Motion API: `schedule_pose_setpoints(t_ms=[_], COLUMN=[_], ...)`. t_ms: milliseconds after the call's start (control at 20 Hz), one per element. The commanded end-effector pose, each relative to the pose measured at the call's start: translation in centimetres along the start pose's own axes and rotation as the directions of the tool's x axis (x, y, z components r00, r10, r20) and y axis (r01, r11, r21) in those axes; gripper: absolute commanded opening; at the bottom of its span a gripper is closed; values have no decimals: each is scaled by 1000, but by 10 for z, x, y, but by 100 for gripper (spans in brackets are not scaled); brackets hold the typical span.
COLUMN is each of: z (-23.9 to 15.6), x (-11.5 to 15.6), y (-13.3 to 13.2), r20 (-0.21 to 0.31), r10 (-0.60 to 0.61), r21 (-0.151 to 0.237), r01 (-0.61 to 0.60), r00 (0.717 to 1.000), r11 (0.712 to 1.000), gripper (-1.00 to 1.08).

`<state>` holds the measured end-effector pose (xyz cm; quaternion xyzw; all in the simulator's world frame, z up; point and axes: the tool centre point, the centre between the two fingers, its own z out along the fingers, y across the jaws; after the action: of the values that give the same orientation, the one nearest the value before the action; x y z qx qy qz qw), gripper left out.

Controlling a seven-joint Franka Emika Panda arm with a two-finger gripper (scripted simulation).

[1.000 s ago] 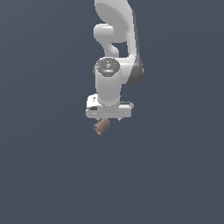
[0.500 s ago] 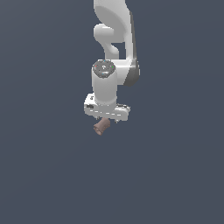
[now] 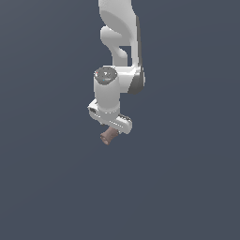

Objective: Pick up the object and move it to a goal position.

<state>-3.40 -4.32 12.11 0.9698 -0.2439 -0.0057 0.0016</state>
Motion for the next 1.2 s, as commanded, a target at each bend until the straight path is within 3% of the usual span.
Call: schedule_pose_setpoints(t_ms=[0,500,1150], z=[3,9,31], x=[0,-1,-2], y=[5,15,16], r20=[-3,-8,-9], r10=[67,213,223], r21=[2,7,8], r01=[-67,-213,-223], r00=[998,977,975], r11=[998,977,975], gripper=[100,100,100])
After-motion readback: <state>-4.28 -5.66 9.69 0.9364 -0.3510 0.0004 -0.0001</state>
